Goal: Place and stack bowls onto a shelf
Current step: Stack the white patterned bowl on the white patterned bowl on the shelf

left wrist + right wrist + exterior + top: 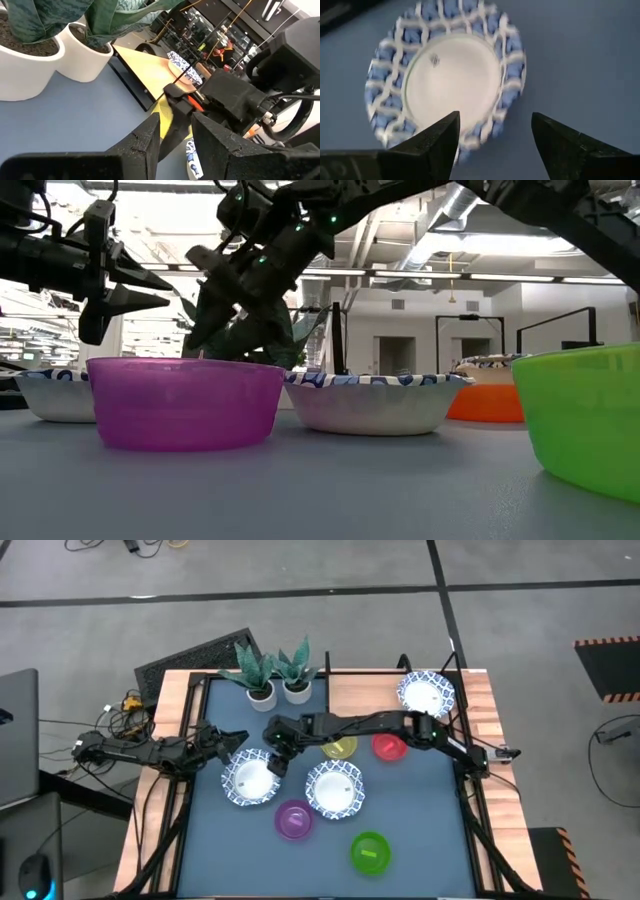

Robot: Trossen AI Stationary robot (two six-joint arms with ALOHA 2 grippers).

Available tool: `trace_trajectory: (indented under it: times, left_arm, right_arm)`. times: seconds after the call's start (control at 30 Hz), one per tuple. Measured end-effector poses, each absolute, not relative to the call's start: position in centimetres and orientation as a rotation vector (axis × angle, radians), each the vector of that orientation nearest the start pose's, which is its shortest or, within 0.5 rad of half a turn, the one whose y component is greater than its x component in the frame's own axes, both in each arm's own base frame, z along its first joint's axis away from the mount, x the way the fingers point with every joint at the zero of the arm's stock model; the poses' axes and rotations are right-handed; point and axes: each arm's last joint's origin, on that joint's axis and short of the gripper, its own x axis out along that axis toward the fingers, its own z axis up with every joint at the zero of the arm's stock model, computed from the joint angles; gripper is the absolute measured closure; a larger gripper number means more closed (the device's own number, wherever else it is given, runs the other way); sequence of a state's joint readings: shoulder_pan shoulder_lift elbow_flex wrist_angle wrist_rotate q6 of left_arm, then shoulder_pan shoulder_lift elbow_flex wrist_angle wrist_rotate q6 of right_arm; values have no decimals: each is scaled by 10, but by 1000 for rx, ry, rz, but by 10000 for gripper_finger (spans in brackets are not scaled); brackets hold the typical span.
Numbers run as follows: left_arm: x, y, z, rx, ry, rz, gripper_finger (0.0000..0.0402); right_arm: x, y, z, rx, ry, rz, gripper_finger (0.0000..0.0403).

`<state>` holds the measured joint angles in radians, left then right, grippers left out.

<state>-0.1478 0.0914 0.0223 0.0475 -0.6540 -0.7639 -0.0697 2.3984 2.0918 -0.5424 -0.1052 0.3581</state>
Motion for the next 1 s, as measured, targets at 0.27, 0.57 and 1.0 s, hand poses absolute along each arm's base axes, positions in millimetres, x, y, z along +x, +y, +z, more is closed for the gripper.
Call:
trace_trajectory:
  times: [0.27,0.57,1.0]
  left_arm:
    - [98,3,169,-740,-171,481,303]
    - [98,3,168,-743,-169,475,303]
    - [98,3,168,-740,-168,475,303]
  right_arm:
    - [532,-34,171,418,885,-130,131]
    - [534,-34,161,422,896,-125,132]
    - [531,-34,158,432,946,-112,293]
